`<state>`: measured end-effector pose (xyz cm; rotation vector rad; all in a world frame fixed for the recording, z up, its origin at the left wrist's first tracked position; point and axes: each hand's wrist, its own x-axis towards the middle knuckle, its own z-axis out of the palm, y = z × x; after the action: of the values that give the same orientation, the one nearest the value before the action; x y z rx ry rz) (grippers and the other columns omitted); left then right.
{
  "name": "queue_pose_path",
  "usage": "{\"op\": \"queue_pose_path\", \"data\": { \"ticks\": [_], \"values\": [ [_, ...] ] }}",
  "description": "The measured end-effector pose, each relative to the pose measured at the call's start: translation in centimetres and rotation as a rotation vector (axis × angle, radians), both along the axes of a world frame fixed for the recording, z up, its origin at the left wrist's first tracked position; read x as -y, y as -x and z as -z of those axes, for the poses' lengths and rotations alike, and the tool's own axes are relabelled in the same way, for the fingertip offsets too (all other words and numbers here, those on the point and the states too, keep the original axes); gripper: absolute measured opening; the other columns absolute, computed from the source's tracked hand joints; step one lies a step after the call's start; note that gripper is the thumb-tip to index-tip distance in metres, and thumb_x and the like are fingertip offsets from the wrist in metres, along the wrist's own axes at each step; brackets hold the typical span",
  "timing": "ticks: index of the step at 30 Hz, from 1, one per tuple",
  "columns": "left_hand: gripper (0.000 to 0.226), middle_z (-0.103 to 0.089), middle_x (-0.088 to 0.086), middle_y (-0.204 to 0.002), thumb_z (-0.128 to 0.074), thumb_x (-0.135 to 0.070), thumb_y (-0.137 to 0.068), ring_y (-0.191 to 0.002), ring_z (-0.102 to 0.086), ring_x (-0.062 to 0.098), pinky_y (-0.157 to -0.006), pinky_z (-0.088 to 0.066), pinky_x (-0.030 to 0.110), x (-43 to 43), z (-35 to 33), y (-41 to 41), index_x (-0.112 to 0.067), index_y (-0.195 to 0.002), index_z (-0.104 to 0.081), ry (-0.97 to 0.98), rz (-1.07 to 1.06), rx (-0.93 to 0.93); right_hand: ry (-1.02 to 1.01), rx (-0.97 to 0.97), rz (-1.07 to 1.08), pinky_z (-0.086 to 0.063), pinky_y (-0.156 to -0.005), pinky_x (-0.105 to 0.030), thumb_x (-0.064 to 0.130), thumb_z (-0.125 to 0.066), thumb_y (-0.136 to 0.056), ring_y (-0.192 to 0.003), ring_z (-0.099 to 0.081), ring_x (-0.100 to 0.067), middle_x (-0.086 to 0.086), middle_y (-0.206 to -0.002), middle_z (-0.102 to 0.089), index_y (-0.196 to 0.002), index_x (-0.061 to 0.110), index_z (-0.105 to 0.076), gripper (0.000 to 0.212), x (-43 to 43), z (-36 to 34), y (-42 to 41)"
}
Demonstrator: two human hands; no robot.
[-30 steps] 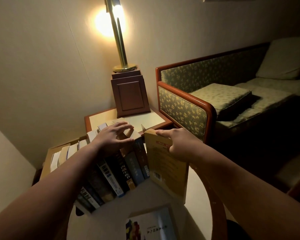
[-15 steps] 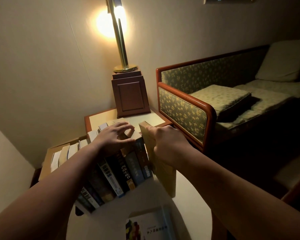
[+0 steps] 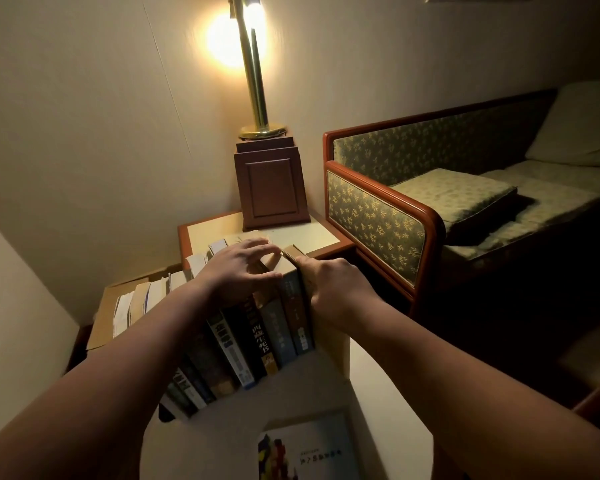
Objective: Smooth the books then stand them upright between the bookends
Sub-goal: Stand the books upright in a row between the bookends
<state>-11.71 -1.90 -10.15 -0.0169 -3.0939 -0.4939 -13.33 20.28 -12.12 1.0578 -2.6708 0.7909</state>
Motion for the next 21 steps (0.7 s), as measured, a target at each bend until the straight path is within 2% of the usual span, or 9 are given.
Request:
{"op": "queue_pose_path", "data": {
  "ticks": [5,7,9,12,14,15,17,19,21],
  "values": [
    [0.121,-0.030,-0.005,-0.160,-0.023,-0.102,-0.044,-0.143,-0.032,0.023,-0.111,-0.034,0.045,-0.2,-0.1,-0.1,-0.038,-0.145,-0.044,0.003,0.010,0.003,0.084,0.026,-0.041,-0.048,-0.076,-0.022,0.023,-0.060,-0.096,-0.104,-0.067,-0.021,-0.003,-0.115,-0.071,-0.141,0.024,-0.051,0.046,-0.5,0.2,0.0],
    [0.112,-0.029,-0.006,-0.160,-0.027,-0.095,-0.049,-0.144,-0.031,0.024,-0.112,-0.033,0.046,-0.4,-0.2,-0.3,-0.039,-0.145,-0.043,0.016,-0.002,0.010,0.115,0.068,-0.054,-0.050,-0.084,-0.025,0.033,-0.062,-0.095,-0.114,-0.063,-0.021,-0.002,-0.126,-0.067,-0.144,0.025,-0.047,0.052,-1.0,0.7,-0.2],
    [0.121,-0.029,-0.007,-0.160,-0.023,-0.104,-0.042,-0.143,-0.032,0.024,-0.111,-0.034,0.046,-0.3,-0.1,-0.4,-0.042,-0.144,-0.042,0.014,-0.011,0.005,0.162,0.152,-0.069,-0.050,-0.093,-0.032,0.041,-0.063,-0.094,-0.127,-0.055,-0.020,0.001,-0.140,-0.057,-0.149,0.027,-0.040,0.061,-1.8,1.6,-0.3],
    [0.125,-0.030,-0.008,-0.159,-0.016,-0.108,-0.038,-0.142,-0.033,0.024,-0.109,-0.036,0.047,0.0,0.0,-0.2,-0.045,-0.143,-0.042,0.005,-0.012,0.002,0.265,0.274,-0.073,-0.055,-0.092,-0.033,0.055,-0.061,-0.090,-0.125,-0.055,-0.017,0.005,-0.146,-0.049,-0.154,0.031,-0.029,0.075,-3.3,3.3,-1.0],
    [0.116,-0.032,-0.007,-0.158,-0.024,-0.105,-0.045,-0.140,-0.035,0.024,-0.109,-0.039,0.047,0.1,0.1,0.0,-0.045,-0.142,-0.043,-0.020,-0.008,0.017,0.354,0.374,-0.066,-0.056,-0.091,-0.030,0.075,-0.051,-0.082,-0.124,-0.053,-0.015,0.006,-0.144,-0.049,-0.154,0.033,-0.027,0.086,-4.1,4.7,-1.8],
    [0.107,-0.033,-0.007,-0.157,-0.033,-0.100,-0.052,-0.139,-0.036,0.024,-0.108,-0.040,0.045,0.0,0.2,0.1,-0.044,-0.142,-0.044,-0.045,-0.008,0.028,0.398,0.432,-0.073,-0.055,-0.090,-0.025,0.085,-0.043,-0.076,-0.125,-0.052,-0.012,0.010,-0.142,-0.049,-0.151,0.037,-0.027,0.091,-4.3,5.5,-2.1],
    [0.084,-0.036,-0.005,-0.154,-0.049,-0.081,-0.067,-0.137,-0.039,0.023,-0.105,-0.041,0.037,-0.1,0.1,0.4,-0.041,-0.140,-0.046,-0.089,-0.010,0.039,0.496,0.540,-0.104,-0.052,-0.086,-0.013,0.094,-0.032,-0.071,-0.123,-0.051,-0.002,0.024,-0.134,-0.049,-0.142,0.049,-0.033,0.084,-4.4,7.1,-2.8],
    [0.079,-0.035,-0.004,-0.154,-0.055,-0.068,-0.071,-0.137,-0.038,0.023,-0.100,-0.037,0.031,-0.2,-0.3,0.8,-0.040,-0.143,-0.042,-0.109,0.004,0.059,0.582,0.637,-0.127,-0.051,-0.098,-0.024,0.091,-0.031,-0.075,-0.126,-0.050,0.000,0.027,-0.135,-0.052,-0.138,0.053,-0.039,0.074,-4.2,8.4,-3.0],
    [0.079,-0.030,-0.001,-0.157,-0.048,-0.067,-0.074,-0.140,-0.033,0.026,-0.099,-0.034,0.034,-0.9,-0.5,1.0,-0.045,-0.148,-0.033,-0.112,0.010,0.090,0.615,0.688,-0.131,-0.047,-0.107,-0.035,0.089,-0.033,-0.077,-0.131,-0.048,-0.003,0.024,-0.137,-0.053,-0.138,0.051,-0.042,0.072,-3.8,9.0,-3.1]
  ]
}}
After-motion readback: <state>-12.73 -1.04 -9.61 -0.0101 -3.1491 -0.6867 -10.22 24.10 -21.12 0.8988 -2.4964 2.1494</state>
